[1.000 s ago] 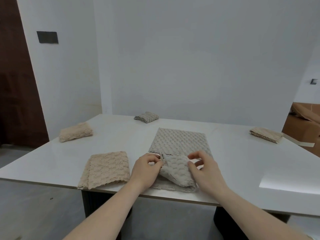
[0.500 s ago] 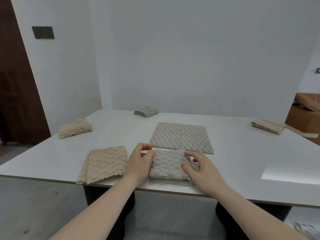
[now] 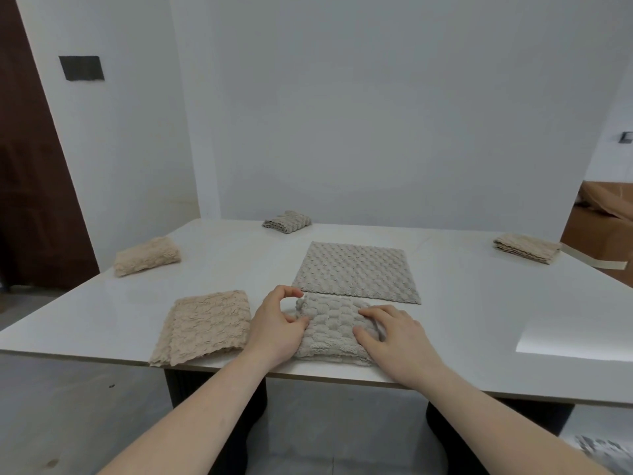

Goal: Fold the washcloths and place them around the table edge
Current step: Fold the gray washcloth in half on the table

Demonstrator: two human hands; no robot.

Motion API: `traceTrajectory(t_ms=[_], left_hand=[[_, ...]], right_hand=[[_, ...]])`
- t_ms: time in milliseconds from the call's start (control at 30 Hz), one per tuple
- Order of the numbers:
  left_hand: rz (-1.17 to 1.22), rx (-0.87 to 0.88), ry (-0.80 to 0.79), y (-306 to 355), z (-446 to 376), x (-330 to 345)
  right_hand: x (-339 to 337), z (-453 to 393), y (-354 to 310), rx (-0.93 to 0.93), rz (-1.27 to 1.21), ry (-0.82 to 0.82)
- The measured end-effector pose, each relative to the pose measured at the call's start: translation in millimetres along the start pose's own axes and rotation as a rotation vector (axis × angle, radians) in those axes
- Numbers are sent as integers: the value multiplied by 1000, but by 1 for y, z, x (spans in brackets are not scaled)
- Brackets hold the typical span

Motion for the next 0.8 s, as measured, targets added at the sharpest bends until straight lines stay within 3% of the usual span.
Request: traceTrajectory(t_ms=[300,800], left_hand=[[-44,-25,-68,-4,-8,7],[-397,178,-36,6,-1,16]], right_hand=[[-1,0,-1,17,-7,10],[-4,3,-5,30,-11,-6]])
Point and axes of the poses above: each hand's wrist, its own z-axis away from the middle knuckle, its own x-axis out of the palm, y = z × x, the point moved 4 cm from there along -z, towards the middle knuckle, and after that the axes turned 3 degrees about -z, right-handed, at the moved point
